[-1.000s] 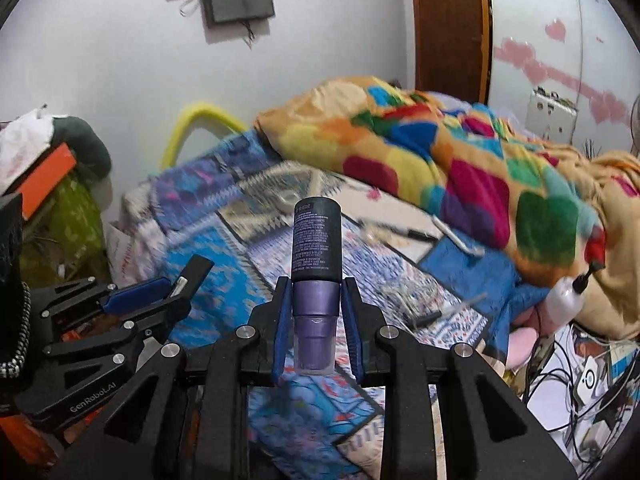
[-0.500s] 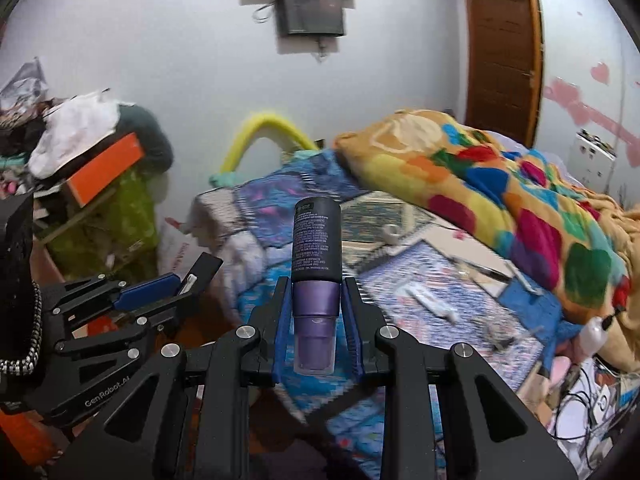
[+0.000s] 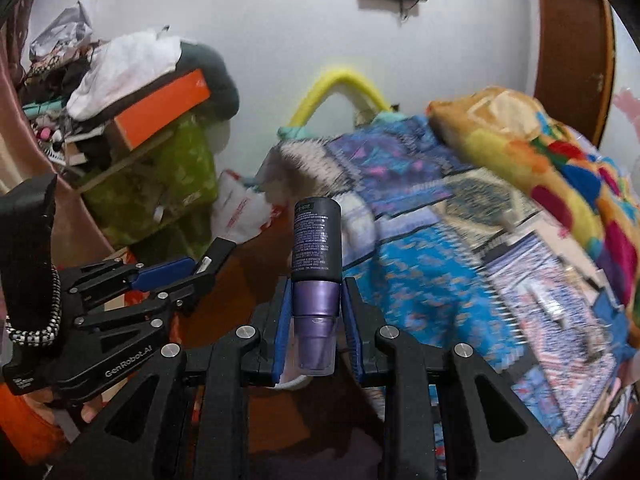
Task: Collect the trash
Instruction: 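Carry the spray can in the right gripper over the white bin, then open the right gripper to drop the can into the bin, then grasp the white tube with the left gripper while the right gripper grasps the clear pen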
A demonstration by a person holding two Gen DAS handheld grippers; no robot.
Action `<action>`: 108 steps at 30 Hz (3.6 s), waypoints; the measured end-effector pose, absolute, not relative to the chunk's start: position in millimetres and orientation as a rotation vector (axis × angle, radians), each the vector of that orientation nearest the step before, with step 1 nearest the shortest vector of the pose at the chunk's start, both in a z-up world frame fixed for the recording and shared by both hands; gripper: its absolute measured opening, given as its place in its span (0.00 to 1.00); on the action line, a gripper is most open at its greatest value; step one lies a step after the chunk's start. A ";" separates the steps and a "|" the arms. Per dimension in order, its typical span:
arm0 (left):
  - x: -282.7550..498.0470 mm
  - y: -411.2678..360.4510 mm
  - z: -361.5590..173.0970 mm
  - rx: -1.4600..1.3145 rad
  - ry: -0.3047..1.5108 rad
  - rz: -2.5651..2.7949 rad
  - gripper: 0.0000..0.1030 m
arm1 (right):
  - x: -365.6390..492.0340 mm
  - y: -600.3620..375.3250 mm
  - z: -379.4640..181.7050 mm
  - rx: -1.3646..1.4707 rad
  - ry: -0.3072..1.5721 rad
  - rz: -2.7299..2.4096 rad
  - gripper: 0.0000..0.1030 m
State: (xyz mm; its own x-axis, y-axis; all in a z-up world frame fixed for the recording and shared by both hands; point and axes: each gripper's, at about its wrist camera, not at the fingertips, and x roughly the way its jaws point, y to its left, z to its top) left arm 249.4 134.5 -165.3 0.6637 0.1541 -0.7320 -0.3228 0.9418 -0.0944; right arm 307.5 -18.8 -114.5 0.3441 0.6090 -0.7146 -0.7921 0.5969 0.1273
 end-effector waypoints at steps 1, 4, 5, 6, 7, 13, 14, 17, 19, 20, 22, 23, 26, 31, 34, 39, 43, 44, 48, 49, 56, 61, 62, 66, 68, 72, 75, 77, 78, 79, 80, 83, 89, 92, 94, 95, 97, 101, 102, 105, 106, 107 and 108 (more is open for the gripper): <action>249.6 140.0 -172.1 -0.232 0.817 0.276 0.24 | 305.3 -12.4 -118.5 -0.265 0.817 0.928 0.22; 250.6 157.1 -196.2 -0.272 0.869 0.280 0.24 | 305.7 9.6 -140.2 -0.287 0.873 0.937 0.22; 252.4 162.3 -204.8 -0.281 0.887 0.284 0.24 | 306.5 16.6 -149.5 -0.297 0.894 0.943 0.22; 253.0 166.3 -213.3 -0.284 0.905 0.290 0.24 | 306.6 22.6 -156.9 -0.305 0.913 0.947 0.22; 253.7 171.9 -224.9 -0.286 0.926 0.303 0.24 | 307.3 28.6 -164.0 -0.315 0.931 0.952 0.22; 257.3 197.8 -274.4 -0.337 1.027 0.337 0.24 | 309.6 63.8 -207.9 -0.364 1.044 0.982 0.22; 257.3 201.4 -280.3 -0.346 1.036 0.342 0.24 | 310.9 69.8 -216.6 -0.367 1.070 0.989 0.22; 260.3 214.8 -301.8 -0.392 1.079 0.355 0.24 | 313.8 85.5 -235.1 -0.383 1.115 1.005 0.22; 262.0 224.4 -315.7 -0.429 1.107 0.358 0.24 | 316.0 93.8 -241.9 -0.390 1.128 1.014 0.22; 262.7 227.7 -319.8 -0.443 1.116 0.358 0.24 | 317.7 98.0 -245.3 -0.386 1.140 1.024 0.22; 264.2 233.8 -326.2 -0.477 1.127 0.346 0.24 | 320.7 104.0 -249.1 -0.378 1.152 1.037 0.22; 265.7 235.6 -327.1 -0.485 1.128 0.340 0.24 | 323.3 106.4 -250.7 -0.366 1.157 1.046 0.23; 270.7 241.3 -329.5 -0.507 1.139 0.338 0.27 | 330.7 111.7 -255.9 -0.348 1.181 1.039 0.25; 270.1 245.2 -330.2 -0.503 1.146 0.374 0.36 | 336.9 112.8 -257.8 -0.357 1.180 1.015 0.33; 267.3 242.8 -326.7 -0.489 1.143 0.379 0.36 | 335.1 107.2 -252.7 -0.376 1.161 1.004 0.33; 260.8 232.7 -308.0 -0.447 1.120 0.385 0.36 | 333.4 94.2 -237.4 -0.358 1.142 1.002 0.33; 255.5 221.5 -282.5 -0.409 1.074 0.387 0.36 | 328.3 80.5 -218.8 -0.353 1.097 0.989 0.33; 254.0 218.8 -275.8 -0.402 1.061 0.386 0.36 | 326.6 74.7 -211.9 -0.346 1.083 0.987 0.33; 247.5 202.7 -240.6 -0.373 0.994 0.377 0.36 | 322.5 51.2 -186.0 -0.308 1.032 0.971 0.33; 245.9 198.0 -232.5 -0.365 0.978 0.376 0.36 | 321.8 47.9 -182.4 -0.302 1.021 0.968 0.33; 240.0 158.9 -178.6 -0.308 0.876 0.347 0.36 | 316.2 -8.2 -132.8 -0.232 0.907 0.928 0.33; 244.5 120.2 -146.3 -0.257 0.812 0.299 0.36 | 317.2 -55.7 -105.3 -0.175 0.834 0.870 0.33; 245.7 114.2 -142.0 -0.247 0.804 0.291 0.36 | 318.1 -64.0 -100.6 -0.163 0.825 0.861 0.33; 259.4 78.7 -126.2 -0.195 0.779 0.231 0.36 | 324.9 -105.3 -86.3 -0.120 0.785 0.789 0.33; 269.5 57.5 -120.0 -0.170 0.769 0.190 0.37 | 329.0 -126.0 -82.5 -0.106 0.768 0.741 0.33; 291.0 17.2 -114.4 -0.133 0.753 0.112 0.44 | 339.2 -169.5 -80.5 -0.085 0.747 0.641 0.33; 313.4 -11.6 -115.3 -0.112 0.756 0.051 0.45 | 350.9 -201.1 -83.0 -0.068 0.743 0.561 0.34; 327.2 -28.7 -118.1 -0.098 0.763 0.018 0.45 | 357.6 -220.8 -85.5 -0.057 0.747 0.514 0.34; 335.8 -40.9 -120.4 -0.088 0.769 -0.003 0.45 | 360.6 -230.0 -87.4 -0.050 0.750 0.494 0.34; 343.4 -49.9 -122.5 -0.080 0.773 -0.019 0.45 | 366.1 -243.2 -91.3 -0.039 0.757 0.465 0.34; 350.8 -58.2 -124.8 -0.073 0.776 -0.035 0.45 | 370.3 -251.8 -92.6 -0.030 0.763 0.447 0.34; 371.0 -80.8 -133.9 -0.056 0.788 -0.071 0.45 | 385.0 -282.8 -102.0 -0.003 0.784 0.377 0.34; 418.1 -112.0 -164.3 -0.083 0.844 -0.111 0.51 | 413.4 -327.6 -124.3 0.060 0.837 0.292 0.34; 444.1 -120.6 -184.3 -0.130 0.892 -0.126 0.51 | 428.4 -340.0 -136.0 0.097 0.862 0.282 0.34; 464.1 -126.2 -199.3 -0.151 0.927 -0.136 0.51 | 439.0 -345.4 -144.5 0.118 0.876 0.284 0.34; 469.6 -128.4 -203.7 -0.153 0.938 -0.137 0.51 | 443.8 -347.3 -148.0 0.123 0.881 0.286 0.34; 487.0 -132.6 -215.4 -0.151 0.960 -0.129 0.51 | 453.7 -348.8 -156.2 0.131 0.893 0.289 0.34; 514.9 -139.9 -233.3 -0.150 0.977 -0.111 0.51 | 478.8 -350.2 -176.6 0.156 0.924 0.288 0.34; 521.2 -141.2 -237.2 -0.154 0.980 -0.106 0.51 | 485.9 -350.5 -181.0 0.160 0.931 0.288 0.34; 536.9 -147.7 -247.9 -0.176 0.992 -0.104 0.51 | 506.4 -352.9 -192.9 0.170 0.946 0.267 0.34; 541.6 -150.3 -250.9 -0.183 0.993 -0.110 0.51 | 514.5 -354.8 -197.6 0.181 0.954 0.259 0.34; 545.9 -153.1 -253.2 -0.183 0.990 -0.107 0.51 | 521.5 -356.9 -201.9 0.198 0.961 0.254 0.34; 549.8 -155.6 -255.4 -0.179 0.984 -0.097 0.51 | 528.4 -358.8 -205.9 0.218 0.970 0.252 0.34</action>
State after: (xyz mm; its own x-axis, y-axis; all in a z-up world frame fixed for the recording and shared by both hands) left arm 549.8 -155.6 -255.4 0.5513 -0.1625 -0.8183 0.0004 0.9809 -0.1945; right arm 528.4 -358.8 -205.9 0.5403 0.3066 -0.7836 -0.1129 0.9492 0.2936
